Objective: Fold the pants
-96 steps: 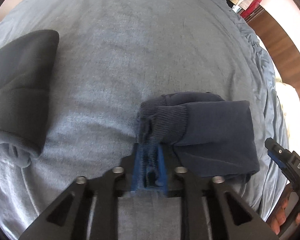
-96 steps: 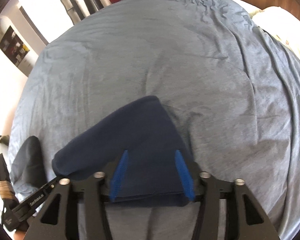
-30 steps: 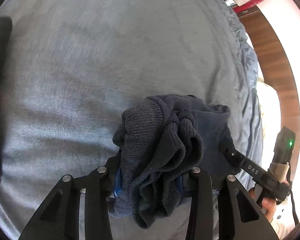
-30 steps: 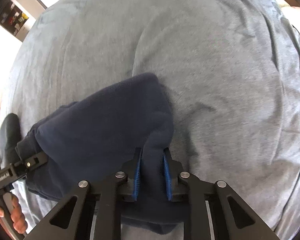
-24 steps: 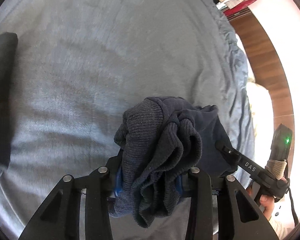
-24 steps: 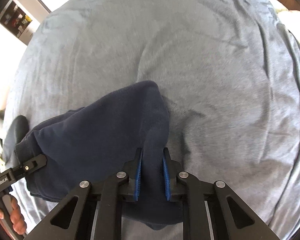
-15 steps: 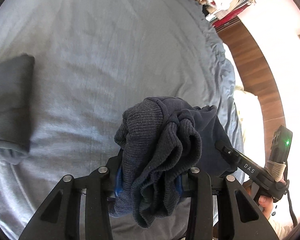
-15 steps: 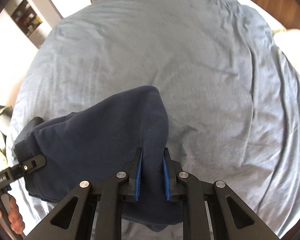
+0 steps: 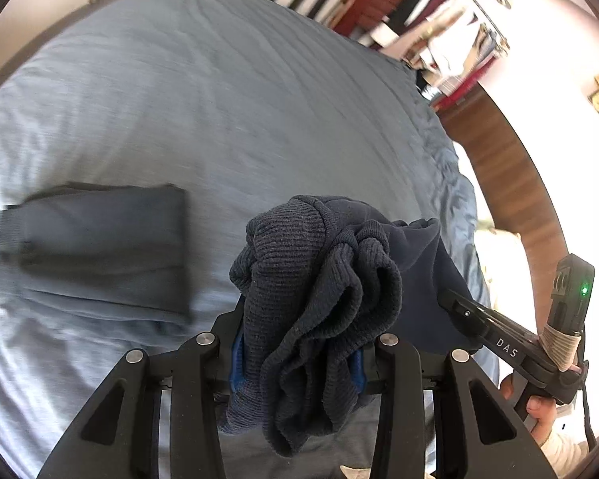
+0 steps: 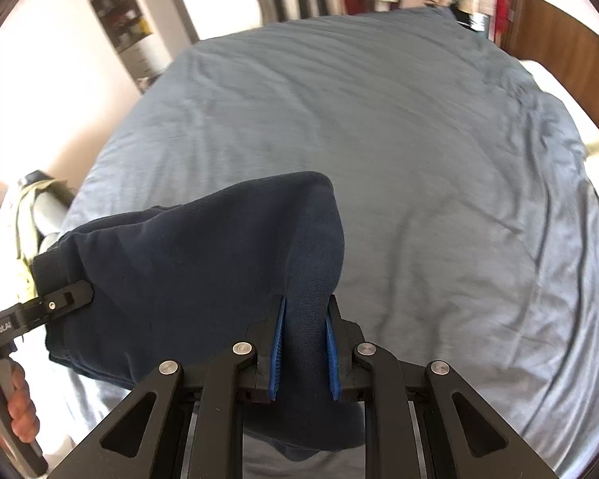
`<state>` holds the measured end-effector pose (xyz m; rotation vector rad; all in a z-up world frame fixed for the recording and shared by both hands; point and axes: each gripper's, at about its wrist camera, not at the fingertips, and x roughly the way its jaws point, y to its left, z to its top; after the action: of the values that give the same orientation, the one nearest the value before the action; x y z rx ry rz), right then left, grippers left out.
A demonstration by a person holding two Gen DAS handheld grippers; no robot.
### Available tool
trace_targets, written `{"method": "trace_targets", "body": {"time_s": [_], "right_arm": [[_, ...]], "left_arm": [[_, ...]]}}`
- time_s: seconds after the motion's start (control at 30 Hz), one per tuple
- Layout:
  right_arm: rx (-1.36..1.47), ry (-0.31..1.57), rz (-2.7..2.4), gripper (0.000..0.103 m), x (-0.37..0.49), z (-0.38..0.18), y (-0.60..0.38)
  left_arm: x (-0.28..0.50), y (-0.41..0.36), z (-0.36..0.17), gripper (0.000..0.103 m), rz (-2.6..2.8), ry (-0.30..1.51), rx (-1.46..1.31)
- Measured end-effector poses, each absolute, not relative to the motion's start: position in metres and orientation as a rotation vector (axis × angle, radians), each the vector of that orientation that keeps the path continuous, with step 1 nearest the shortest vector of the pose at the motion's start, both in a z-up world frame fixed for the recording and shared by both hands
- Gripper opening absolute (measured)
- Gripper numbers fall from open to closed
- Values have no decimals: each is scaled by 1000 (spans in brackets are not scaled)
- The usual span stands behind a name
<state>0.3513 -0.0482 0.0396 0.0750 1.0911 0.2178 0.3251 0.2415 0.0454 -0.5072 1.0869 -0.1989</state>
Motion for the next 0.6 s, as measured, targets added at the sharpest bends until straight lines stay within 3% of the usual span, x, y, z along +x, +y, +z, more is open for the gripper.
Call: {"method": "trace_targets", "body": {"time_s": [0.27, 0.6], "right_arm": [[24, 1050, 345, 19, 357, 40, 45], [-30, 1055, 429, 19, 380, 10, 156]], "left_arm": [[310, 325, 43, 39, -86, 1046, -510], [330, 431, 1, 39, 3, 1088, -551]]}}
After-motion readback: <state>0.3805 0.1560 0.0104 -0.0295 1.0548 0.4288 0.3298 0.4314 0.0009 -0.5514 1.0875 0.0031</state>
